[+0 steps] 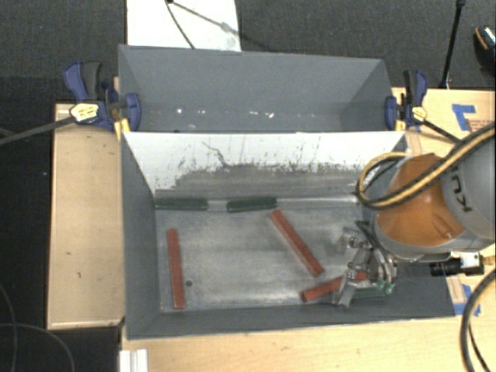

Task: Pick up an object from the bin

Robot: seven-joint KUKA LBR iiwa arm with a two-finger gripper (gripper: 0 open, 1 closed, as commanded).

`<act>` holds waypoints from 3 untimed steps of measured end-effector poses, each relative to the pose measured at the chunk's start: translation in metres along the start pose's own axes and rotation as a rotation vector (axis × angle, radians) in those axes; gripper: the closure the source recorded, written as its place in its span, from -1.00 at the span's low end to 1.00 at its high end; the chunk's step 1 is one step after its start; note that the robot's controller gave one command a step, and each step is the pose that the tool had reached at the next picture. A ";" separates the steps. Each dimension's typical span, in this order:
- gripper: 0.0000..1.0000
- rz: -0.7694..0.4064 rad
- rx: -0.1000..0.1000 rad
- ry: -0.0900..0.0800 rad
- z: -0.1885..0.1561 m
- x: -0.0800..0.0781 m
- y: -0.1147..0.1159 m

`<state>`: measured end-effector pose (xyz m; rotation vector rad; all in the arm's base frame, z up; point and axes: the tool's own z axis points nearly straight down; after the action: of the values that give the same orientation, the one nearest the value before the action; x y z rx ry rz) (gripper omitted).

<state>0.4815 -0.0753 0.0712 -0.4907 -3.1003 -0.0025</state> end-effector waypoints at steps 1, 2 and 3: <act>1.00 -0.008 0.000 -0.005 -0.002 -0.002 0.000; 1.00 -0.106 0.003 -0.009 -0.007 -0.043 -0.068; 1.00 0.114 -0.004 -0.009 -0.037 -0.031 0.030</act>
Offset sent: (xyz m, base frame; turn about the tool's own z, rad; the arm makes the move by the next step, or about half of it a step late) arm 0.0000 0.0000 0.0000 0.0000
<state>0.5204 -0.0562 0.1081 -0.6682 -3.0761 -0.0059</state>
